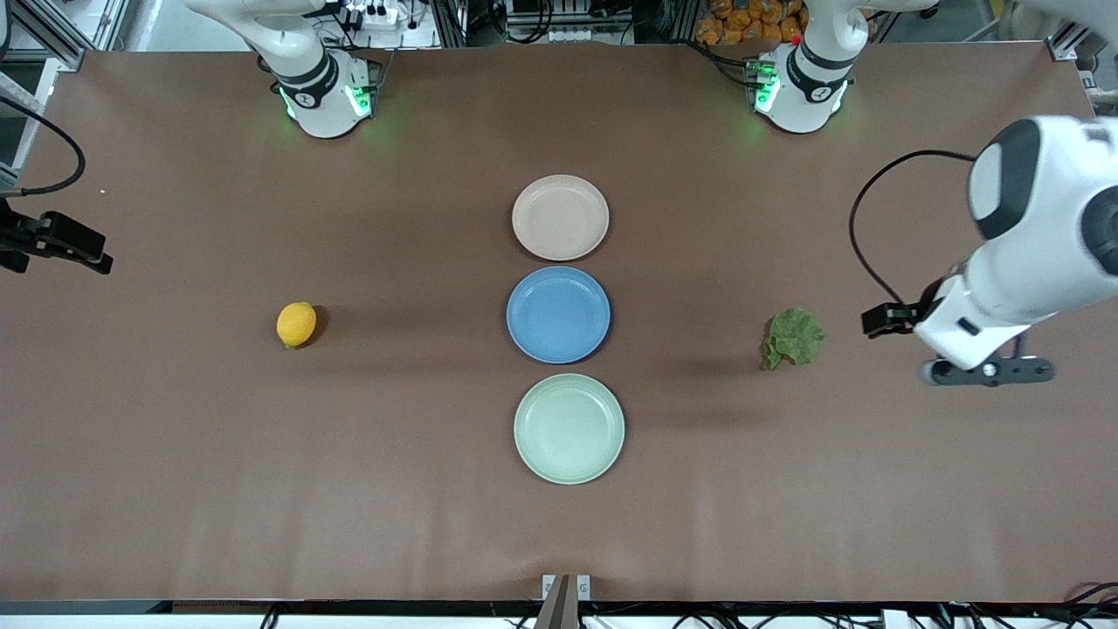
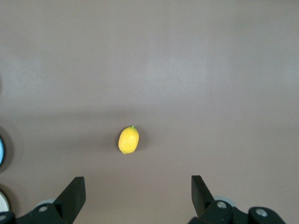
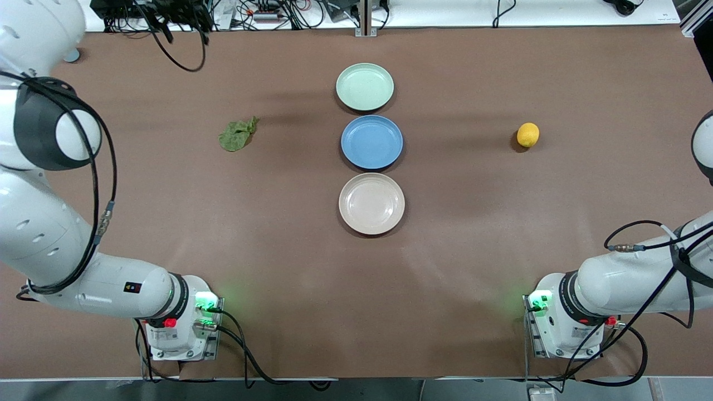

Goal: Pick lemon and lettuce from plates

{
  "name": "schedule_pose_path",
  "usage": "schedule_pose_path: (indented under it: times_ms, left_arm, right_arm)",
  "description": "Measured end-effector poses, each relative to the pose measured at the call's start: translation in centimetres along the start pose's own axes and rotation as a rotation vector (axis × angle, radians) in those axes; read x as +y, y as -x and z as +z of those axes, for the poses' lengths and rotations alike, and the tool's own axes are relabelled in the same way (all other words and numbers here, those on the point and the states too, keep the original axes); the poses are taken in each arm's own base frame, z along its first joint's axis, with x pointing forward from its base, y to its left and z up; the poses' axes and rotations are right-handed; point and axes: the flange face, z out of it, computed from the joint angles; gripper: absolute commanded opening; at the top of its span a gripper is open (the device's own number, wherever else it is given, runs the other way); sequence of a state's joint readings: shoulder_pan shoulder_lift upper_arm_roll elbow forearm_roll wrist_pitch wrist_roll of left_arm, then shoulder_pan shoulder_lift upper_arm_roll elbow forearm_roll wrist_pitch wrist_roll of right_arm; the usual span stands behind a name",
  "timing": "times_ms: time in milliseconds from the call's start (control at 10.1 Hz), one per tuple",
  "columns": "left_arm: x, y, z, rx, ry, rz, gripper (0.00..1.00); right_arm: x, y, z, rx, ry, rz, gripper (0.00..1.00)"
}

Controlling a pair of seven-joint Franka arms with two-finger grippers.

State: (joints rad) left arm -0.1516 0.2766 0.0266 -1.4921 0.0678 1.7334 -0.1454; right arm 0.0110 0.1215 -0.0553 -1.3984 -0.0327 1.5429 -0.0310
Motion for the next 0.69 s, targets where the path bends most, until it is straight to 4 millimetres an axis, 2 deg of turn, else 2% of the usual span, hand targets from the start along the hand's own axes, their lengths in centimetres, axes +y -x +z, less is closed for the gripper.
schedule_pose_path:
  times_ms: [198,397,496,695]
  left_arm:
    - [-1.4,1.8,-4.6,0.045,0.008,-0.019,1.0]
    - [-2.7,3.5,-7.9,0.082,0.023,-0.044,1.0]
    - [-3.3,4.1,-8.9,0.094,0.035,-0.056,1.0]
    - [-4.0,5.0,-9.6,0.101,0.041,-0.066,1.0]
  right_arm:
    - [-0.3,0.8,-0.3,0.021,-0.002,-0.005,1.0]
    - [-2.3,1.5,-0.4,0.025,-0.008,-0.042,1.0]
    - [-3.2,2.1,-0.3,0.029,-0.009,-0.057,1.0]
    - [-2.9,3.2,-0.6,0.033,-0.009,-0.052,1.0]
